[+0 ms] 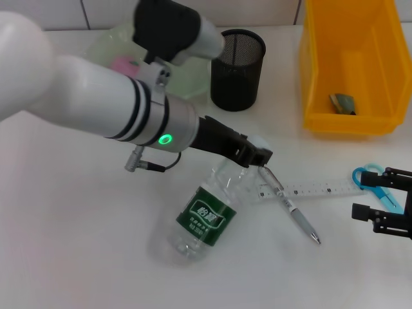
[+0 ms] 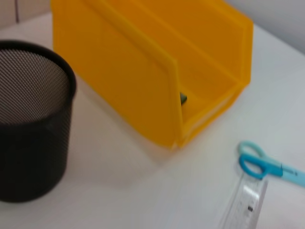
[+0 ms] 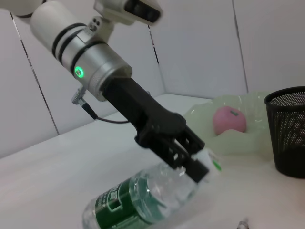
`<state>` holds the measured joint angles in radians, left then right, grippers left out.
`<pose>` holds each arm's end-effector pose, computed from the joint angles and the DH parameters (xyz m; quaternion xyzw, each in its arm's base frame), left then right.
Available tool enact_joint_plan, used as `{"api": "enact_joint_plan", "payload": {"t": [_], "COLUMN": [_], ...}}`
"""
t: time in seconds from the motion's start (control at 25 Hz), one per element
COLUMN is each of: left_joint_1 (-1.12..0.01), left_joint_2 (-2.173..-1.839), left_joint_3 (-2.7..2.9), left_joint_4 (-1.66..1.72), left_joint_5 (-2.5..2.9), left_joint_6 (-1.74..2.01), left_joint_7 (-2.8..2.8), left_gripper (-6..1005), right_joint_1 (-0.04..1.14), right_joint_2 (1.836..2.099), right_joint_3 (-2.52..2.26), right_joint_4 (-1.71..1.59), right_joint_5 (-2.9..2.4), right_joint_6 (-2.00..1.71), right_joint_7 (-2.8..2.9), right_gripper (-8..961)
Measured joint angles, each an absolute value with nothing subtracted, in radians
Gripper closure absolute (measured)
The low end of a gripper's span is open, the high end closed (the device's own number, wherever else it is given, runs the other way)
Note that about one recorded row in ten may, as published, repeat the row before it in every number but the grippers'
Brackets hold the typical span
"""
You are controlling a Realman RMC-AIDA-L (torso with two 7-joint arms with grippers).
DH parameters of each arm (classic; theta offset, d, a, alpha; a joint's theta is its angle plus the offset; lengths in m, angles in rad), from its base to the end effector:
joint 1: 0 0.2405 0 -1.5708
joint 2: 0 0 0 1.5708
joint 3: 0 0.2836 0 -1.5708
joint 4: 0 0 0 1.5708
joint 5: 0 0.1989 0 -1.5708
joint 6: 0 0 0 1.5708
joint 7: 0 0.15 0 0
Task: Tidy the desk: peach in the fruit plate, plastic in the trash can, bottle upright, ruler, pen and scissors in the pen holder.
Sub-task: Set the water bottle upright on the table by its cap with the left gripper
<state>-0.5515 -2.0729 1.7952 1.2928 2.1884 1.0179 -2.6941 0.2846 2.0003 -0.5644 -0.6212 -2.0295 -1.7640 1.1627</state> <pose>-0.1437 0.3436 -0.1039 -0.9396 -0.3136 -0.0225 0.1351 0.3504 0.2443 0.0201 -0.9295 0.2208 0.2517 0.1546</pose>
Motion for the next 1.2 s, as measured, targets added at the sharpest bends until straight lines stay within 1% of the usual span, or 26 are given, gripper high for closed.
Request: {"api": "enact_joint_plan", "payload": {"t": [0.04, 0.16, 0.2, 0.32, 0.48, 0.52, 0.56, 0.6, 0.88, 1.2], "left_joint_1": [-0.551, -0.466, -0.466, -0.393, -0.350, -0.320, -0.320, -0.295, -0.247, -0.233], "left_joint_2": [-2.073, -2.073, -2.073, -2.072, -2.071, -2.071, -2.071, -2.071, -2.071, -2.070], "left_joint_3": [1.795, 1.780, 1.780, 1.762, 1.736, 1.715, 1.715, 1.695, 1.661, 1.628], "left_joint_4": [1.293, 1.385, 1.385, 1.439, 1.453, 1.457, 1.457, 1.458, 1.447, 1.375], "left_joint_5": [2.188, 2.183, 2.183, 2.129, 2.056, 1.998, 1.998, 1.941, 1.800, 1.647], "left_joint_6": [1.018, 0.994, 0.994, 0.971, 0.960, 0.955, 0.955, 0.952, 0.943, 0.941], "left_joint_7": [-2.694, -2.658, -2.658, -2.594, -2.521, -2.457, -2.457, -2.390, -2.220, -2.063], "left_gripper": [550, 550, 551, 551, 552, 553, 553, 553, 554, 555], "right_joint_1": [0.285, 0.287, 0.288, 0.292, 0.300, 0.303, 0.308, 0.309, 0.314, 0.319], "right_joint_2": [2.002, 2.007, 2.008, 2.012, 2.014, 2.014, 2.013, 2.012, 2.013, 2.014], "right_joint_3": [-0.564, -0.562, -0.561, -0.560, -0.557, -0.554, -0.550, -0.549, -0.548, -0.546], "right_joint_4": [-0.621, -0.621, -0.621, -0.620, -0.606, -0.599, -0.588, -0.586, -0.577, -0.569], "right_joint_5": [-2.030, -2.030, -2.030, -2.030, -2.030, -2.030, -2.029, -2.029, -2.029, -2.028], "right_joint_6": [-1.764, -1.764, -1.764, -1.764, -1.764, -1.764, -1.764, -1.764, -1.762, -1.752], "right_joint_7": [1.163, 1.163, 1.163, 1.163, 1.164, 1.164, 1.164, 1.164, 1.164, 1.163], "right_gripper": [241, 241, 241, 242, 242, 242, 242, 242, 240, 242]}}
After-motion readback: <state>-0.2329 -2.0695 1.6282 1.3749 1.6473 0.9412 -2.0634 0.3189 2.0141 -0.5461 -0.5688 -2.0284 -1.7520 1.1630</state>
